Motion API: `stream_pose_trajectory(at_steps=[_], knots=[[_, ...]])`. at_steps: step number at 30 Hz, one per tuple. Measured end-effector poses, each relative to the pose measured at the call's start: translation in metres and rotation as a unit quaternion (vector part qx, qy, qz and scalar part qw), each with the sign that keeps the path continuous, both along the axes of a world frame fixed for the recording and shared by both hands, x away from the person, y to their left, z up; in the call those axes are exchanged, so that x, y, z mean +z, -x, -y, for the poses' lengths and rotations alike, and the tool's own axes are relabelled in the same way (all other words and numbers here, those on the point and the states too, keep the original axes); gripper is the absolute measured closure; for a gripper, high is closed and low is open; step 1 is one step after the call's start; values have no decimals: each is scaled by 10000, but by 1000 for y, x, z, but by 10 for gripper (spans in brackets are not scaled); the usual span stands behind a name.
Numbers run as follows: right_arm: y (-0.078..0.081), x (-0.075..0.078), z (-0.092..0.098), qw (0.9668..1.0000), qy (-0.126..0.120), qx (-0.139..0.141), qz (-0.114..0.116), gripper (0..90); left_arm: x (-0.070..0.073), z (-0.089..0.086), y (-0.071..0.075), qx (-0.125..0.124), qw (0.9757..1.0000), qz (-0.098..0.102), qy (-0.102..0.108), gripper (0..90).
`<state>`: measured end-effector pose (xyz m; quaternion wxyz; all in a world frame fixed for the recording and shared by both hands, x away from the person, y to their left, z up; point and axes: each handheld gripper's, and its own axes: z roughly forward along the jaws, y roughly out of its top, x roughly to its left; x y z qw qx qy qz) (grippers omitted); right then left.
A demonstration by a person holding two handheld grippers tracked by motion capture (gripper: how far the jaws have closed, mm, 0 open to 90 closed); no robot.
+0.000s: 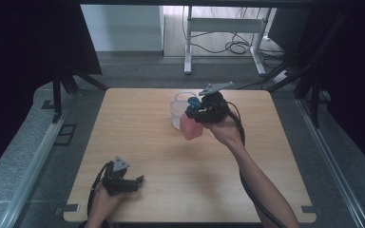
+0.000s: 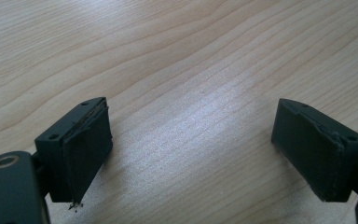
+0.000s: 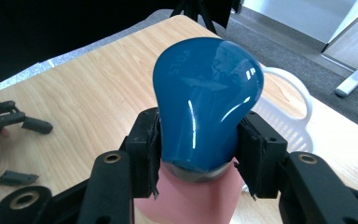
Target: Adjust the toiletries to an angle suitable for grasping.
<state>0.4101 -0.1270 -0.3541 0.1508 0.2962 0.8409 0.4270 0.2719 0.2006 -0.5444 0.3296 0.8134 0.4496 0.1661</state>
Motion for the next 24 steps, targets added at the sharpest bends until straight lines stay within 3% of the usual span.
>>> stream_pose_trajectory(at_steps=[24], knots=[[-36, 16, -7, 9993, 21, -349, 107, 532, 0, 0, 0, 8, 10000, 6, 15, 116]])
